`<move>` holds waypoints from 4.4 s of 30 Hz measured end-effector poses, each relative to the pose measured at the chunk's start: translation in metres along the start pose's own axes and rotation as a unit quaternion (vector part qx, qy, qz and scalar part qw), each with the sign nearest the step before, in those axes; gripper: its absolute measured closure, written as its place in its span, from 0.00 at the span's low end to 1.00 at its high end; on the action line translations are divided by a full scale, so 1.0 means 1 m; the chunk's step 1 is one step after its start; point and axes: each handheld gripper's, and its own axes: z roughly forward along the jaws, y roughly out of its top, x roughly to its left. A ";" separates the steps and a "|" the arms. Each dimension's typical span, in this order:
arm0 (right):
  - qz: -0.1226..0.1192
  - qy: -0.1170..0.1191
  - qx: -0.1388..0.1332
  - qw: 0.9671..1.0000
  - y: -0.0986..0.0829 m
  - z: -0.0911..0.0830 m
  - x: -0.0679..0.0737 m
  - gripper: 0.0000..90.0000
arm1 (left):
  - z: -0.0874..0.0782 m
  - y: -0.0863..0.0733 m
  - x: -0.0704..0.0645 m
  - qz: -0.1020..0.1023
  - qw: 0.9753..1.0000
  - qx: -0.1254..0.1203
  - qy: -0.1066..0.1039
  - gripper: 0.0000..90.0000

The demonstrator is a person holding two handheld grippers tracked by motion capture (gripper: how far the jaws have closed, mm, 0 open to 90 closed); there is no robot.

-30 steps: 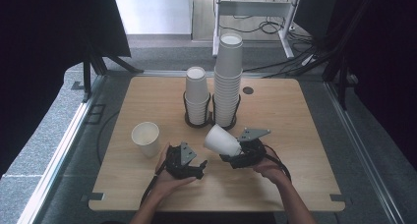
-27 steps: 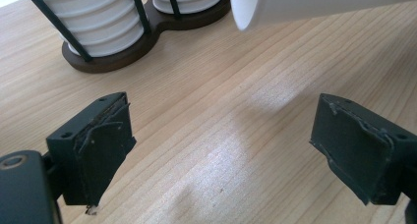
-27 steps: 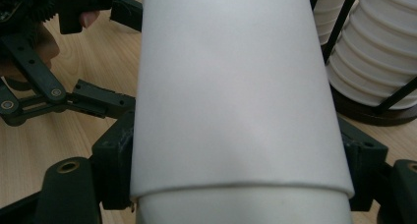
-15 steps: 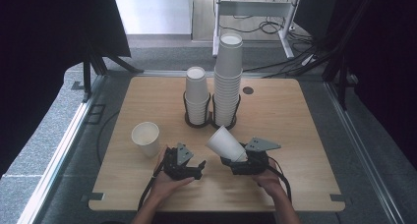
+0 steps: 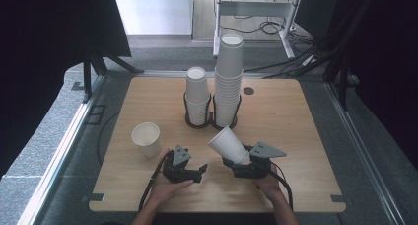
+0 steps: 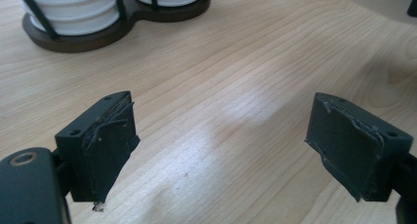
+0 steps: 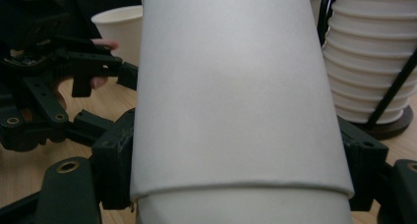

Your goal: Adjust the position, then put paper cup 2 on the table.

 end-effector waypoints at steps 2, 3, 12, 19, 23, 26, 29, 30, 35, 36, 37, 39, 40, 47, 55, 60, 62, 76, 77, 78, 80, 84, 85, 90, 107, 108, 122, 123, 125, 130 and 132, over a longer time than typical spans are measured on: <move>-0.003 -0.002 -0.008 1.000 -0.002 0.001 0.002 0.25 | -0.001 0.001 0.001 -0.011 1.000 -0.003 -0.012 0.13; -0.006 -0.003 -0.011 1.000 -0.004 0.002 0.002 0.25 | -0.002 0.001 0.002 -0.019 1.000 -0.007 -0.020 0.13; -0.004 0.001 -0.029 1.000 -0.007 0.002 0.003 0.25 | -0.009 0.004 0.010 -0.075 0.993 -0.037 -0.078 0.13; -0.001 0.009 -0.049 0.999 -0.010 0.002 0.004 0.25 | -0.012 0.004 0.013 -0.130 0.977 -0.067 -0.155 0.12; -0.008 0.007 -0.060 0.998 -0.012 0.004 0.008 0.25 | -0.011 0.005 0.014 -0.151 0.968 -0.074 -0.184 0.11; -0.020 0.003 -0.061 0.998 -0.013 0.007 0.014 0.25 | -0.010 0.006 0.016 -0.165 0.961 -0.081 -0.205 0.11; -0.029 0.004 -0.062 0.998 -0.014 0.010 0.019 0.25 | -0.008 0.008 0.016 -0.181 0.953 -0.088 -0.226 0.10; -0.030 0.005 -0.062 0.998 -0.014 0.011 0.021 0.25 | -0.008 0.008 0.016 -0.184 0.951 -0.093 -0.230 0.10; -0.047 0.007 -0.055 0.997 -0.016 0.019 0.031 0.25 | -0.008 0.012 0.015 -0.192 0.943 -0.111 -0.248 0.07; -0.047 0.011 -0.055 0.997 -0.016 0.020 0.033 0.25 | -0.007 0.012 0.015 -0.193 0.943 -0.110 -0.247 0.07; -0.050 0.012 -0.055 0.997 -0.017 0.021 0.035 0.25 | -0.006 0.013 0.015 -0.196 0.943 -0.111 -0.244 0.07; -0.055 0.017 -0.052 0.997 -0.017 0.023 0.039 0.25 | -0.004 0.015 0.015 -0.199 0.943 -0.113 -0.242 0.07; -0.058 0.018 -0.049 0.997 -0.018 0.024 0.041 0.25 | -0.002 0.017 0.014 -0.201 0.943 -0.114 -0.241 0.07; -0.070 0.019 -0.036 0.997 -0.022 0.031 0.047 0.25 | 0.006 0.019 0.010 -0.198 0.942 -0.123 -0.240 0.10; -0.071 0.019 -0.028 0.997 -0.023 0.032 0.044 0.25 | 0.007 0.018 0.007 -0.177 0.949 -0.131 -0.225 0.13; -0.072 0.022 -0.020 0.997 -0.023 0.032 0.043 0.24 | 0.006 0.018 0.004 -0.161 0.954 -0.131 -0.216 0.13; -0.074 0.022 -0.017 0.997 -0.023 0.033 0.043 0.24 | 0.006 0.018 0.003 -0.153 0.957 -0.130 -0.210 0.14; -0.073 0.007 0.015 0.997 -0.025 0.035 0.042 0.17 | -0.006 0.024 -0.002 -0.093 0.971 -0.143 -0.170 0.14; -0.073 0.006 0.019 0.997 -0.025 0.035 0.042 0.17 | -0.008 0.024 -0.002 -0.090 0.971 -0.145 -0.166 0.14; -0.076 0.004 0.024 0.997 -0.025 0.036 0.042 0.17 | -0.009 0.025 -0.002 -0.088 0.972 -0.147 -0.163 0.14; -0.077 0.002 0.031 0.997 -0.026 0.036 0.042 0.17 | -0.011 0.026 -0.001 -0.086 0.972 -0.150 -0.157 0.14; -0.084 -0.002 0.040 0.996 -0.027 0.038 0.043 0.17 | -0.015 0.027 0.000 -0.084 0.974 -0.151 -0.145 0.14; -0.085 -0.003 0.041 0.996 -0.027 0.038 0.043 0.17 | -0.016 0.027 0.001 -0.084 0.974 -0.153 -0.144 0.14; -0.086 -0.006 0.047 0.995 -0.027 0.038 0.042 0.17 | -0.023 0.029 0.003 -0.078 0.975 -0.161 -0.133 0.14; -0.082 -0.037 0.052 0.995 -0.028 0.035 0.035 0.18 | -0.035 0.035 0.003 -0.017 0.985 -0.161 -0.052 0.14; -0.081 -0.039 0.052 0.995 -0.028 0.034 0.035 0.18 | -0.034 0.035 0.003 -0.013 0.986 -0.159 -0.045 0.14; -0.074 -0.073 0.048 0.993 -0.030 0.023 0.032 0.19 | -0.016 0.034 0.008 0.003 0.993 -0.119 0.014 0.14; -0.074 -0.074 0.048 0.993 -0.031 0.023 0.031 0.19 | -0.015 0.034 0.010 0.001 0.993 -0.117 0.022 0.14; -0.074 -0.074 0.049 0.993 -0.032 0.023 0.031 0.19 | -0.012 0.033 0.014 -0.001 0.993 -0.111 0.041 0.14; -0.075 -0.075 0.048 0.993 -0.032 0.021 0.032 0.19 | -0.001 0.031 0.020 0.006 0.992 -0.095 0.078 0.14; -0.073 -0.078 0.047 0.993 -0.032 0.020 0.032 0.19 | 0.004 0.032 0.022 0.012 0.992 -0.088 0.088 0.14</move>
